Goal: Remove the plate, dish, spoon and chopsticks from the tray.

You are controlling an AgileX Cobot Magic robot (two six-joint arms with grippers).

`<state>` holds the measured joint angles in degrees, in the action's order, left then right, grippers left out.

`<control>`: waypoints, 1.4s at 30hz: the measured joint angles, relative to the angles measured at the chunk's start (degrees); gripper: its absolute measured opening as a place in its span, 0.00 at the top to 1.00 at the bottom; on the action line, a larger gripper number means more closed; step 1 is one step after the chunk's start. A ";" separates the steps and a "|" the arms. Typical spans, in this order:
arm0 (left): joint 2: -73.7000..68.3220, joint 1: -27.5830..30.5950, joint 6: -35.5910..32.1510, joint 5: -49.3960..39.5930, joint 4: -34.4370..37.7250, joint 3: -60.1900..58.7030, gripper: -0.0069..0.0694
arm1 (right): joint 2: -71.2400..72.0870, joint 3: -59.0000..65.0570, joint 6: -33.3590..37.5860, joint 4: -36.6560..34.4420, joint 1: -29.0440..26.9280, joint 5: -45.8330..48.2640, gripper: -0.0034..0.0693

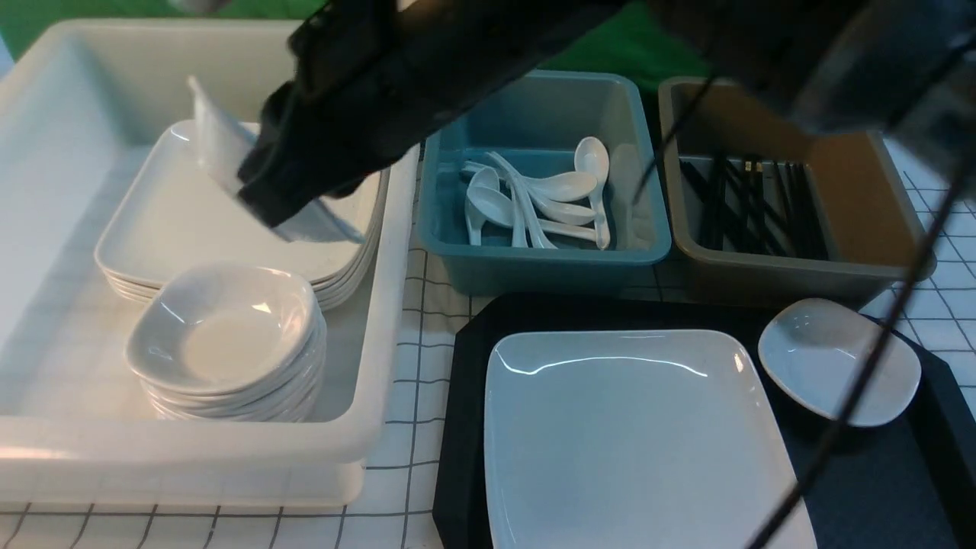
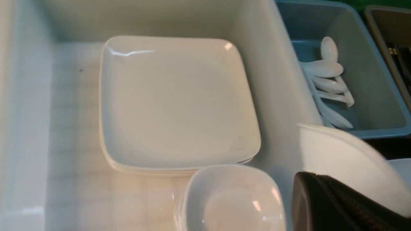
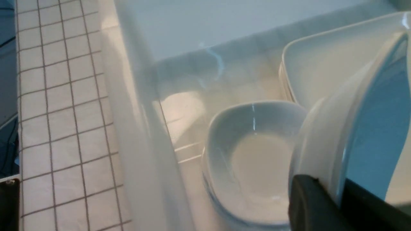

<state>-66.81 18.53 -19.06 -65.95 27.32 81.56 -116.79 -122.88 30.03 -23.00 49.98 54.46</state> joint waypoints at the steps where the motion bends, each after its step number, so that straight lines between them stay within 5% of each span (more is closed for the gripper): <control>1: 0.68 0.25 0.00 0.19 0.00 -1.33 0.91 | -3.46 -2.28 0.05 1.16 0.98 -0.41 0.89; 10: 2.96 0.72 0.00 1.22 0.63 -5.63 0.91 | -14.43 -9.28 -0.07 4.99 4.00 -1.88 0.87; 19: 2.96 0.72 0.00 0.77 2.12 -5.80 0.91 | -14.61 -9.52 -3.01 5.53 4.29 2.56 0.28; 27: 2.96 -0.92 -0.31 1.72 5.96 -5.86 0.91 | -9.39 -14.09 -12.41 8.21 4.29 13.96 0.19; 31: 2.96 -8.12 -0.56 4.64 7.26 -5.86 0.91 | -2.78 -13.59 -17.83 19.97 2.77 14.85 0.35; 35: 1.99 -20.66 -0.08 7.51 5.03 -5.86 0.91 | 5.93 -5.83 -19.23 26.86 -2.79 14.72 0.80; 37: 0.31 -28.29 1.63 8.48 2.54 -5.86 0.91 | 11.49 1.59 -19.17 27.78 -7.30 14.72 0.90; 42: -6.79 -45.84 4.70 10.94 -3.72 -5.86 0.91 | 23.44 21.97 -16.12 28.54 -20.48 14.86 0.95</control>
<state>-73.60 -27.31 -14.36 -55.01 23.60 75.70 -93.36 -100.91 13.92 5.54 29.50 69.33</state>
